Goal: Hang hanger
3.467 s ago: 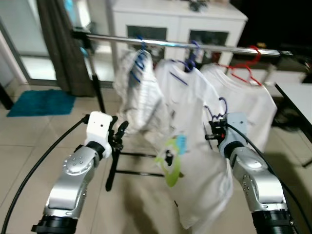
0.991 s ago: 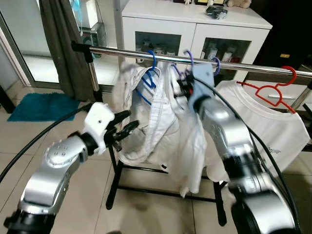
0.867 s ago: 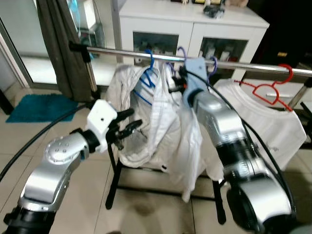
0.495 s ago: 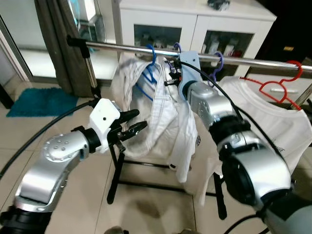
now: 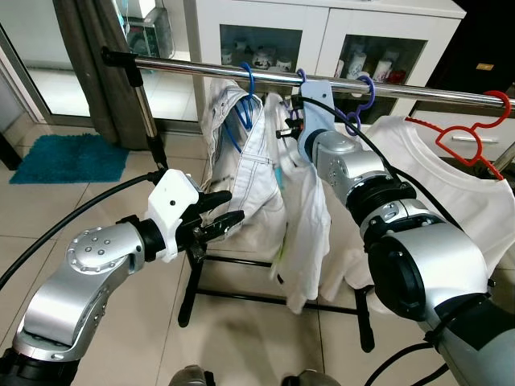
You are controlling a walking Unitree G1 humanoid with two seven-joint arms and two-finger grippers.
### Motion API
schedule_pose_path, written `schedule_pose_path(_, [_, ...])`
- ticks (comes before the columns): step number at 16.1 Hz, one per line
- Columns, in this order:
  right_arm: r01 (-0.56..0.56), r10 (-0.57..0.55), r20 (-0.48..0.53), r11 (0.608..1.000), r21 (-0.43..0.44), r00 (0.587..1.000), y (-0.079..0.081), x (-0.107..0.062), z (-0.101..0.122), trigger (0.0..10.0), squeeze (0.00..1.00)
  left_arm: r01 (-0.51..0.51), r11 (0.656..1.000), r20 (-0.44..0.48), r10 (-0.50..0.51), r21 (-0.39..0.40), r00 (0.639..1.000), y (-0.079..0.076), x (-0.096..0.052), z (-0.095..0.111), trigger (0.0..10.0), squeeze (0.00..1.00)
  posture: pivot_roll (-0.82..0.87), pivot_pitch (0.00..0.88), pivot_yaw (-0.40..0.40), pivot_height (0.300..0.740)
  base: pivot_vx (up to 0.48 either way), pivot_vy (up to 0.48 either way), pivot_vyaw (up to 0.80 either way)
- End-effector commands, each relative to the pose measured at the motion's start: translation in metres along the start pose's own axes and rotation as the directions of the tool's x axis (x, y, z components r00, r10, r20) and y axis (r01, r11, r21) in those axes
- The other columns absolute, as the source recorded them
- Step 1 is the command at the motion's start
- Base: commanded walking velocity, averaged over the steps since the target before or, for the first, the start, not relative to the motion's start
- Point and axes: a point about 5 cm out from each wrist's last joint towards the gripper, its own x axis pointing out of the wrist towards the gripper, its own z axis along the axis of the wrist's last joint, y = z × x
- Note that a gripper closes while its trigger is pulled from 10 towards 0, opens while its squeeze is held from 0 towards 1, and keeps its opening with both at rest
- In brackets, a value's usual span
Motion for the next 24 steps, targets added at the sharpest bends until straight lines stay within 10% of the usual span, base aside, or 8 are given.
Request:
schedule_pose_path(1, [-0.002, 0.002, -0.033, 1.0, 0.004, 0.999, 0.003, 0.001, -0.006, 10.0, 0.0, 0.02, 1.0, 0.004, -0.02, 0.005, 1.0, -0.005, -0.002, 0.004, 10.0, 0.0, 0.03, 0.128, -0.042, 0.74, 0.0, 0.0, 0.0])
schedule_pose_path(4, [-0.008, 0.008, -0.025, 1.0, 0.006, 1.0, 0.007, 0.001, -0.003, 10.0, 0.0, 0.023, 1.0, -0.005, -0.023, 0.0, 1.0, -0.008, -0.004, 0.004, 10.0, 0.0, 0.04, 0.148, -0.045, 0.74, 0.0, 0.0, 0.0])
schedule_pose_path(5, [-0.012, 0.012, 0.005, 1.0, 0.013, 1.0, 0.007, 0.001, -0.001, 10.0, 0.89, 0.017, 1.0, -0.008, -0.017, -0.003, 1.0, -0.008, -0.006, 0.003, 10.0, 0.0, 0.04, 0.146, -0.046, 0.74, 0.0, 0.0, 0.0])
schedule_pose_path(7, [-0.001, 0.001, 0.049, 1.0, 0.008, 0.999, 0.005, 0.001, 0.002, 10.0, 1.0, 0.0, 1.0, -0.005, 0.0, -0.009, 1.0, -0.007, -0.006, 0.002, 10.0, 0.0, 0.04, 0.137, -0.043, 0.74, 0.0, 0.0, 0.0])
schedule_pose_path(18, [-0.222, 0.155, 0.395, 0.966, 0.13, 0.906, -0.02, -0.045, 0.0, 10.0, 1.0, -0.173, 0.981, -0.008, 0.173, -0.089, 0.985, 0.004, 0.009, -0.016, 10.0, 0.0, -0.02, 0.0, -0.001, 0.74, 0.0, 0.0, 0.0])
schedule_pose_path(19, [-0.248, 0.178, 0.417, 0.961, 0.12, 0.891, -0.019, -0.055, -0.007, 10.0, 0.0, -0.204, 0.975, -0.005, 0.205, -0.087, 0.979, 0.006, 0.011, -0.017, 10.0, 0.0, -0.02, 0.0, 0.004, 0.74, 0.0, 0.0, 0.0])
schedule_pose_path(24, [-0.265, 0.179, 0.42, 0.951, 0.158, 0.89, -0.014, -0.099, -0.039, 10.0, 0.0, -0.342, 0.935, 0.045, 0.347, -0.09, 0.937, 0.011, 0.013, -0.016, 10.0, 0.0, -0.04, 0.0, -0.024, 0.74, 0.0, 0.0, 0.0])
